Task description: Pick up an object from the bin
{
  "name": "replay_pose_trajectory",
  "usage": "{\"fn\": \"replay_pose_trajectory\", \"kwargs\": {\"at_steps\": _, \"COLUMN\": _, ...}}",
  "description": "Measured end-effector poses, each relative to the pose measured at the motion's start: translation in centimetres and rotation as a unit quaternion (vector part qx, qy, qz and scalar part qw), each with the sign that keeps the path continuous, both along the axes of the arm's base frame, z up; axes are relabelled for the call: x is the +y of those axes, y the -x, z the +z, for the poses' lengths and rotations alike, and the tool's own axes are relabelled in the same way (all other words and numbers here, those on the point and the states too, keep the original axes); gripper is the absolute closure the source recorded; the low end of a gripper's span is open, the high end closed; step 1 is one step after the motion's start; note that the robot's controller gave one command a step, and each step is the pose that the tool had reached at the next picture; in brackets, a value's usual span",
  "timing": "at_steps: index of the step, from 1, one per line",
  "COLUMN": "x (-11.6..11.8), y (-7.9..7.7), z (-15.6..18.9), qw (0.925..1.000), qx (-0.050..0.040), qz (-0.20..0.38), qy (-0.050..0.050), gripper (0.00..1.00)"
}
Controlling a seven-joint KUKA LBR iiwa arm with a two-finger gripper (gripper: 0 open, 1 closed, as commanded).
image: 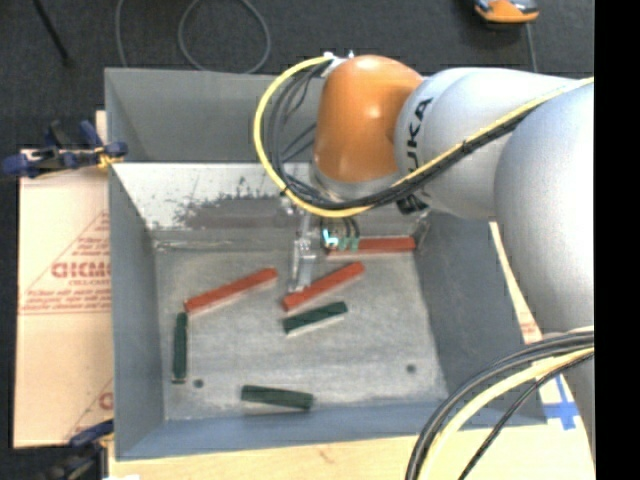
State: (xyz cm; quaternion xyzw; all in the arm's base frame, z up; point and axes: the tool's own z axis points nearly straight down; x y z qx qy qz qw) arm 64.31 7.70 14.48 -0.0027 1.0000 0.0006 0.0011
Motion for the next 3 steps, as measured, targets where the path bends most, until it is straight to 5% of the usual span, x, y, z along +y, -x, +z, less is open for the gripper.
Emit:
{"fn": "replay_pose_trajectory", "kwargs": {"at_steps": 1, "x": 7.2, "y": 1.1, "z": -7.6, "qw": 0.9805, "qx": 0.0011, "qz": 0.197, "qy": 0.0, "gripper": 0.0}}
{"fn": "replay_pose_trajectory", "kwargs": {"at_steps": 2, "x": 8.4, "y": 2.6, "z": -4.2, "qw": 0.9851, "qx": -0.0008, "qz": 0.172, "qy": 0.0, "gripper": 0.0}}
{"fn": "replay_pose_trajectory", "kwargs": {"at_steps": 3, "x": 8.6, "y": 2.6, "z": -4.0, "qw": 0.9875, "qx": -0.0024, "qz": 0.158, "qy": 0.0, "gripper": 0.0}}
